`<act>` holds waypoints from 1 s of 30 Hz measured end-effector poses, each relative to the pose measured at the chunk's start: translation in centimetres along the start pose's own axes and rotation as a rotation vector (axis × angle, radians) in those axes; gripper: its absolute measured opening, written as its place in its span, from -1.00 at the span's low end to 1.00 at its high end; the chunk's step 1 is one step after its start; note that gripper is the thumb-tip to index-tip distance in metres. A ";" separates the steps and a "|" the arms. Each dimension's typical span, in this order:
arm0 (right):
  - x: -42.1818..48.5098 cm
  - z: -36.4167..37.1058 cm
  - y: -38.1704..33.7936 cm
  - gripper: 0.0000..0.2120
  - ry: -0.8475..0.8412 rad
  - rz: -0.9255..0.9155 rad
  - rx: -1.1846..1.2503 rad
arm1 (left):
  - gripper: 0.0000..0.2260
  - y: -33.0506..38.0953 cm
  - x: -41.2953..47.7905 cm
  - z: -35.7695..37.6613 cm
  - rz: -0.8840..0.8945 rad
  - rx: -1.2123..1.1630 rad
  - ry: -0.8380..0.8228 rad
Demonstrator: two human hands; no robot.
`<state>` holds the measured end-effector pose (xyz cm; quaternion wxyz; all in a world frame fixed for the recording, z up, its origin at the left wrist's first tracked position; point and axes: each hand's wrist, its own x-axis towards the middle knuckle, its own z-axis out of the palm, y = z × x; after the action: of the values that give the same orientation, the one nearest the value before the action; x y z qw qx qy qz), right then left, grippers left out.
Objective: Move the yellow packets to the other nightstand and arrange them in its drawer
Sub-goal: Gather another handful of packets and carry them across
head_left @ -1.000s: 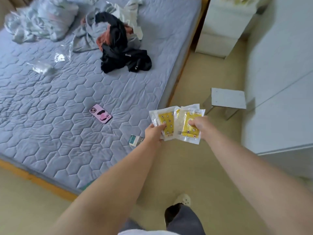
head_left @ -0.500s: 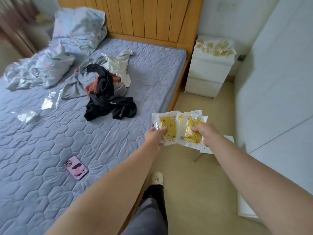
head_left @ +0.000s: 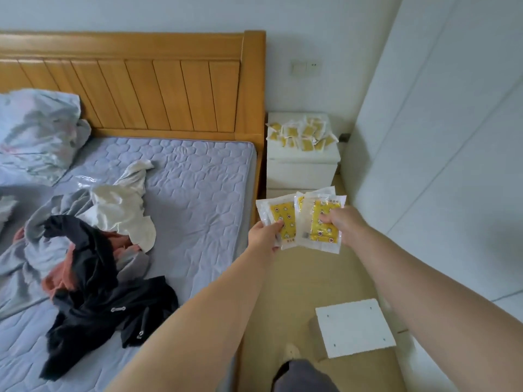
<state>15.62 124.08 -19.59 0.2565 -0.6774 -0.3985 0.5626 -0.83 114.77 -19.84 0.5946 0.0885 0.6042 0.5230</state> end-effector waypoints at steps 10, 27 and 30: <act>22.1 -0.9 -13.2 -0.51 0.035 0.037 0.070 | -0.91 11.7 21.5 13.3 0.022 0.095 0.001; 54.7 -1.7 -29.3 -0.69 0.222 0.267 0.046 | -0.89 25.2 55.5 28.0 -0.132 0.208 0.100; 61.9 -1.1 -30.7 -0.66 0.265 0.300 0.035 | -0.81 26.7 63.3 29.8 -0.157 0.282 0.135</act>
<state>12.03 192.36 -29.40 0.2316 -0.7929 -0.2460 0.5071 -7.93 188.23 -32.21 0.5734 0.0884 0.7153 0.3896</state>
